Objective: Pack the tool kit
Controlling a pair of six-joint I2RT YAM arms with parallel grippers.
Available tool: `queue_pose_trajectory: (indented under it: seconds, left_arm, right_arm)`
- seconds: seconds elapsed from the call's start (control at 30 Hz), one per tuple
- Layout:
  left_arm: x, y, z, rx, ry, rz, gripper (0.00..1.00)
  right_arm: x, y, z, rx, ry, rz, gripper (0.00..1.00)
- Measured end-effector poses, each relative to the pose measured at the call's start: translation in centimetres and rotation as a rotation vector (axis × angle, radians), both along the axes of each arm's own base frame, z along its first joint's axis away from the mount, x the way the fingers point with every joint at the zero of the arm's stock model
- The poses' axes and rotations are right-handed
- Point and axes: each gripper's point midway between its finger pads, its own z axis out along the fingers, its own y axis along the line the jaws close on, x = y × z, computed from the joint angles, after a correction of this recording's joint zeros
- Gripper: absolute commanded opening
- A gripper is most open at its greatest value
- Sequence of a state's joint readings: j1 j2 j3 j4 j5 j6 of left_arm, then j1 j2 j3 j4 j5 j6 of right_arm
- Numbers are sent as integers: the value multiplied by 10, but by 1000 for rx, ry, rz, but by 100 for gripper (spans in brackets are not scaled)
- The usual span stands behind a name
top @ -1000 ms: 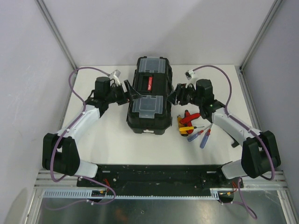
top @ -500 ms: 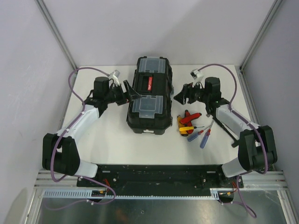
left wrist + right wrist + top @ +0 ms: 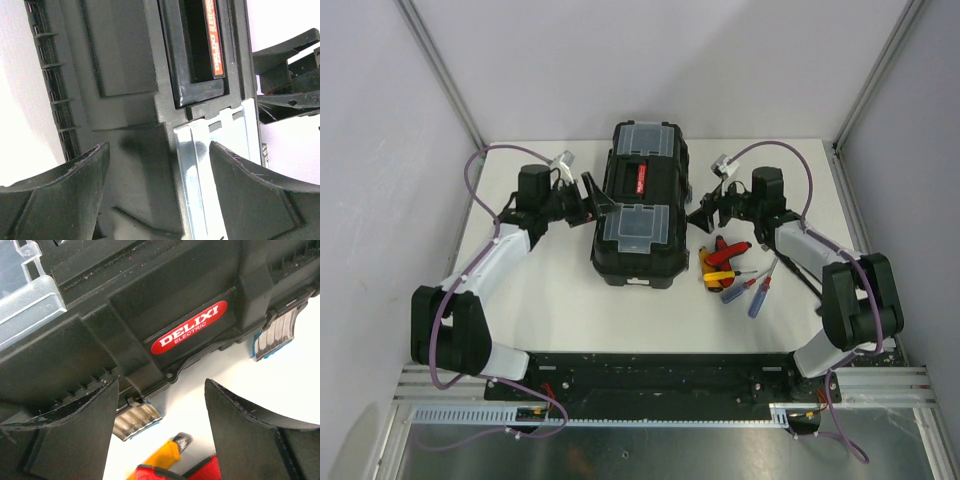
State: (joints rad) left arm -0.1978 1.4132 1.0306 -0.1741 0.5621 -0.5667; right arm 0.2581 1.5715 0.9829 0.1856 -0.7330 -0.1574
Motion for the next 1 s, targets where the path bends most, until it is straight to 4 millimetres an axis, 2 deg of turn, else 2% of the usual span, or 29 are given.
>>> queue_pose_trajectory:
  seconds: [0.3, 0.43, 0.8, 0.9, 1.0]
  left_arm:
    - [1, 2, 0, -1, 7, 0, 84]
    - [2, 2, 0, 1, 7, -5, 84]
    - [11, 5, -1, 14, 2, 0, 84]
    - [16, 11, -2, 23, 2, 19, 84]
    - [20, 14, -2, 31, -4, 31, 84]
  right_arm:
    - [9, 17, -6, 9, -95, 97, 74]
    - [11, 28, -8, 14, -129, 159, 68]
    - [0, 50, -6, 29, -167, 280, 24]
    - [-2, 57, -7, 20, -179, 287, 5]
    - [-2, 63, -6, 11, -185, 278, 1]
